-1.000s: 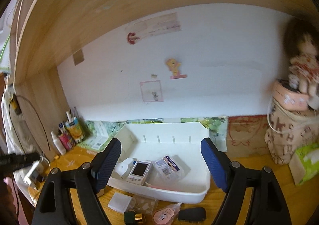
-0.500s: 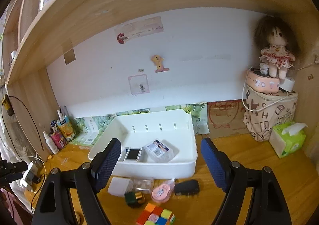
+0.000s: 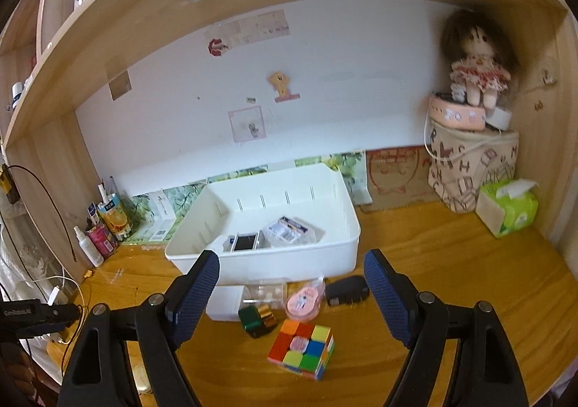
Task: Organize rigid objects
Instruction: 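Withdraw both grippers from the bin toward the remaining desk items, then grasp the Rubik's cube with the right gripper while the left grasps the gold round tin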
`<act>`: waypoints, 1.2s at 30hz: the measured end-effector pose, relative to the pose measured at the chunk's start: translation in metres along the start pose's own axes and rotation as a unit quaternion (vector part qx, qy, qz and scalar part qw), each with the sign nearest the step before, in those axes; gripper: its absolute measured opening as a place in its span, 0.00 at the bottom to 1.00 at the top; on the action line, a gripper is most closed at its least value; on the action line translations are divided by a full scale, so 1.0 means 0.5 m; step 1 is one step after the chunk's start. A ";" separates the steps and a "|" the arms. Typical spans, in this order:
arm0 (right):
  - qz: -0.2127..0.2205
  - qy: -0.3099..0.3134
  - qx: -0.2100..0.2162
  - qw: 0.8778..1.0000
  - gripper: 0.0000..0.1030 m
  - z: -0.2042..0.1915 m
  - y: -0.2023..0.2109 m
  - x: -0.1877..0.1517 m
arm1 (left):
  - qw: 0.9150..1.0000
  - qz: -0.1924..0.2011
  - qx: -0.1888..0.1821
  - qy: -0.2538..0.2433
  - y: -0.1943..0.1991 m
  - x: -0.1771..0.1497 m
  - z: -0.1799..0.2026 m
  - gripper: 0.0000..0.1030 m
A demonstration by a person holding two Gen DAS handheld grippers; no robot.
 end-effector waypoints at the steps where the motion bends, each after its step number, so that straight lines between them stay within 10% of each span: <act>1: -0.003 -0.003 -0.002 1.000 0.80 -0.001 0.000 -0.005 | 1.000 -0.011 0.002 -0.002 -0.009 0.000 -0.002 0.80; 13: -0.074 -0.037 -0.029 0.996 0.80 -0.003 -0.024 -0.088 | 0.988 -0.153 0.025 0.004 -0.118 -0.047 -0.044 0.80; 36: -0.238 -0.113 -0.021 0.964 0.80 -0.006 -0.142 -0.239 | 0.953 -0.284 0.103 -0.019 -0.246 -0.092 -0.083 0.80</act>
Point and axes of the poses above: each gripper's, at about its wrist camera, not at the fingertips, and y roughly against the way its jaws point, z to its right, x to its top, the point moved 4 cm from there along -y, roughly the way its jaws point, and after that the axes turned 14 degrees about -x, right-handed, at the moved point
